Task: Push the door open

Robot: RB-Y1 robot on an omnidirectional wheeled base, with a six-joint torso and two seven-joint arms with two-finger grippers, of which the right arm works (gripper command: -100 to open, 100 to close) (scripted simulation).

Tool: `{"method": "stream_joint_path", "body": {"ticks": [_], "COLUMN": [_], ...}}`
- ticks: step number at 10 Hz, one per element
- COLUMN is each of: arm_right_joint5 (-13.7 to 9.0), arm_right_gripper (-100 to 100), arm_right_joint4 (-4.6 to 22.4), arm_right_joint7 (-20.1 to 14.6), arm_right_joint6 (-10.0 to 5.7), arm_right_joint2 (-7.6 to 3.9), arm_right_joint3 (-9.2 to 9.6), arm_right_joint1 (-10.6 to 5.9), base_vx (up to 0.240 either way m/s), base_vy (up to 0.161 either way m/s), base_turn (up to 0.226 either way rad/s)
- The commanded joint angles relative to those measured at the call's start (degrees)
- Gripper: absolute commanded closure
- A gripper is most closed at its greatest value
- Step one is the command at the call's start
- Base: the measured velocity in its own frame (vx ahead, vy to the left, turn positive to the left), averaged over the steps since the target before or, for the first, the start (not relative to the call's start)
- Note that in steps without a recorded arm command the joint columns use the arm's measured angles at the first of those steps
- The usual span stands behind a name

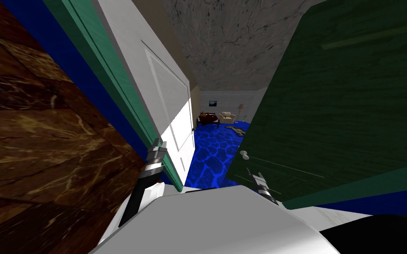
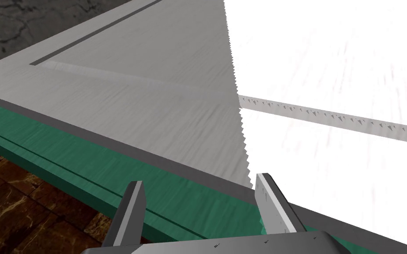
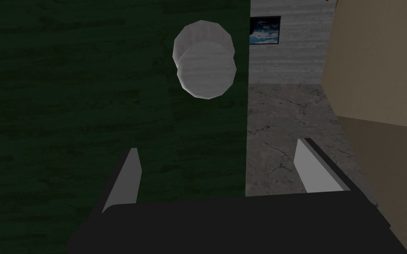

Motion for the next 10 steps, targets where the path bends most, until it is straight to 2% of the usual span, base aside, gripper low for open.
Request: {"method": "stream_joint_path", "body": {"ticks": [1, 6, 7, 8, 10], "arm_right_joint5": [-0.2, -1.0, -0.9, -0.9, -0.9], "arm_right_gripper": [-100, -100, -100, 100, 100], "arm_right_joint4": [0.2, 0.9, 0.5, 0.5, 0.5], "arm_right_joint7": [0.5, 1.9, 1.8, 1.8, 1.8], "arm_right_joint6": [0.46, 1.89, 1.85, 1.85, 1.85], "arm_right_joint2": [0.11, 0.47, 0.49, 0.49, 0.49], "arm_right_joint3": [-0.3, -1.23, -1.13, -1.13, -1.13], "arm_right_joint1": [-0.59, -2.46, -2.11, -2.11, -2.11], "base_vx": [0.085, 0.192, 0.09, -0.009, -0.03], "base_vy": [-0.052, -0.126, -0.06, 0.007, 0.019], "base_turn": [0.047, 0.064, 0.02, -0.005, -0.002]}}
